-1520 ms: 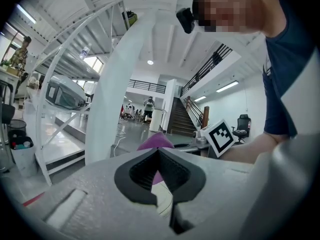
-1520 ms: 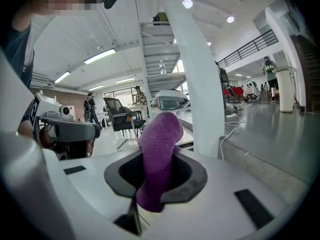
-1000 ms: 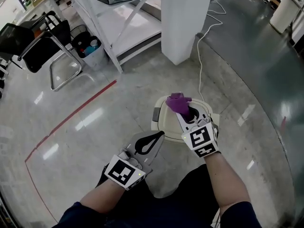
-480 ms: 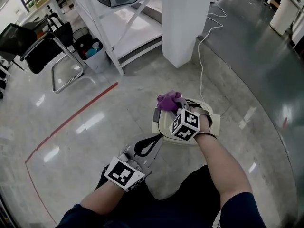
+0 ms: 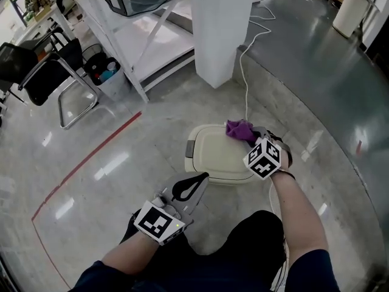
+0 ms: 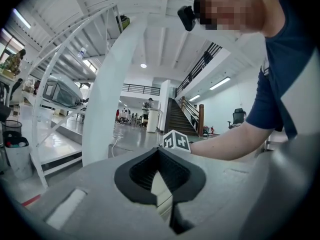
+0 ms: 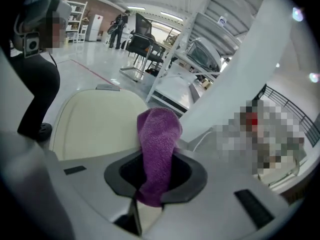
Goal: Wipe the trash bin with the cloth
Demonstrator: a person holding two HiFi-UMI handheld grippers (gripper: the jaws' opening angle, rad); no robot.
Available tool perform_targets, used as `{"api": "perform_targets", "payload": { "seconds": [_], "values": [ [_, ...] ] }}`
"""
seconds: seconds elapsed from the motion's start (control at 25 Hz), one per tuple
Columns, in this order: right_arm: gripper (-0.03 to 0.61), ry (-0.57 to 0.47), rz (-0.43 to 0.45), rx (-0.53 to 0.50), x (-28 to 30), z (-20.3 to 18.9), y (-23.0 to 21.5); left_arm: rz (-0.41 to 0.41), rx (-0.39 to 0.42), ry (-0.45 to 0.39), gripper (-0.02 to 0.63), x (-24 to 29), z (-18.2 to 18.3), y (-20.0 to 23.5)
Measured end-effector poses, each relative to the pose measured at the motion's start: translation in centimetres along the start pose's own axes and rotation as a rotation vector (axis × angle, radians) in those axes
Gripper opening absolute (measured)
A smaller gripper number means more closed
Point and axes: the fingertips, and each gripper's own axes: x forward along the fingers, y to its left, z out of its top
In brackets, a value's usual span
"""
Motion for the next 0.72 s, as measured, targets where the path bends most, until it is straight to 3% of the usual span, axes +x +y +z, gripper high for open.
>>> {"api": "perform_targets", "payload": {
  "seconds": [0.2,0.32,0.72],
  "values": [
    [0.081,0.061,-0.045,0.072,-1.8,-5.0,-1.2,-0.035,0.021,0.005,0.003,0.7,0.0,-0.7],
    [0.081,0.051,-0.05,0.118,-2.5,-5.6,-0.7,-0.046,0.024,0.009,0.005,1.0,-0.1,-0.8],
    [0.081,-0.067,0.107,-0.025,-1.1,5.3,7.8,-0.022,0.019,0.023,0.003,-0.9,0.0,-0.1]
  ]
}}
